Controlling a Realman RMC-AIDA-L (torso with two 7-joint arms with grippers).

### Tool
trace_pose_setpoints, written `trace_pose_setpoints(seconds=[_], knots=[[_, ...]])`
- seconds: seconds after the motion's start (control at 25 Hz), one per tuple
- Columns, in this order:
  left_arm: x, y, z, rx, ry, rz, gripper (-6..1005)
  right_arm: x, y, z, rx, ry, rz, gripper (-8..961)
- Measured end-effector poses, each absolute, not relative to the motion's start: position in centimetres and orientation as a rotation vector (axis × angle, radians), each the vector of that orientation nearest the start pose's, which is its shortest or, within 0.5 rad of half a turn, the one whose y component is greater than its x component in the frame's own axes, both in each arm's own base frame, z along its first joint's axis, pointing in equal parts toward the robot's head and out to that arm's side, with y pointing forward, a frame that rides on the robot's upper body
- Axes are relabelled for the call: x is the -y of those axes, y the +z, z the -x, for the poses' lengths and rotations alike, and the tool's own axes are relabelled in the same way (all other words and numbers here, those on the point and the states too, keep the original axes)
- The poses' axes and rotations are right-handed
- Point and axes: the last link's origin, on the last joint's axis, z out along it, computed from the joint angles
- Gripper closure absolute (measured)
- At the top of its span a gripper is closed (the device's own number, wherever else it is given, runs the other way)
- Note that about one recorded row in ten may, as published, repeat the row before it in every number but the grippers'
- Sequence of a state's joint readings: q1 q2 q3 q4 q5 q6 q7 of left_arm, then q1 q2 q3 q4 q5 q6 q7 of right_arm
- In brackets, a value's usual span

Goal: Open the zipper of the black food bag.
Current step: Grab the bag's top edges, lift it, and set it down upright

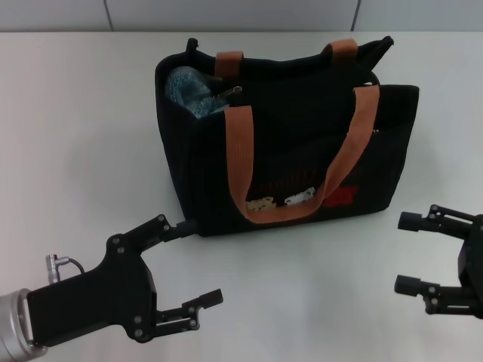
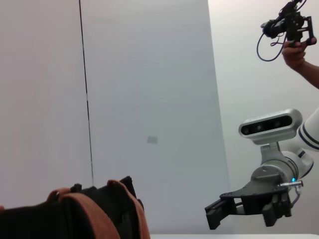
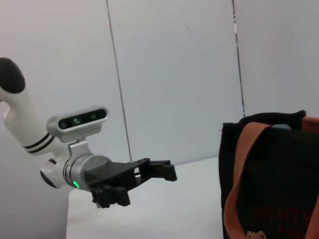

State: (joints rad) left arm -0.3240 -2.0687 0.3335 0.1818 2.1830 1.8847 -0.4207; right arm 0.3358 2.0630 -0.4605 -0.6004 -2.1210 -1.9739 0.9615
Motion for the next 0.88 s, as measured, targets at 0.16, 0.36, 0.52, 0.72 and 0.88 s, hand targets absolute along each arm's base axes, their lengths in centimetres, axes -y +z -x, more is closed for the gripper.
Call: trace_pose_setpoints(seconds=[0.16, 0.36, 0.52, 0.72, 0.88], knots=[[-19.4, -3.2, 29.4, 0.021, -1.147, 2.535, 174, -22.8, 2.4, -30.5, -0.287, 0.953, 2.748, 129], [-18.1, -1.7, 30.2, 0.039, -1.179, 2.451, 179, -22.7, 2.6, -30.5, -0.249, 0.961, 2.717, 129], [-18.6, 0.1, 31.3, 0.086, -1.128, 2.249, 183, -22.5, 2.3, -30.5, -0.26, 0.983, 2.704, 128], [-20.7, -0.3, 30.4, 0.078, -1.143, 2.223, 188, -22.5, 1.9, -30.7, -0.31, 1.006, 2.657, 128], [-21.9, -1.7, 30.0, 0.079, -1.096, 2.216, 193, -22.1, 1.9, -30.0, -0.296, 1.094, 2.639, 128]])
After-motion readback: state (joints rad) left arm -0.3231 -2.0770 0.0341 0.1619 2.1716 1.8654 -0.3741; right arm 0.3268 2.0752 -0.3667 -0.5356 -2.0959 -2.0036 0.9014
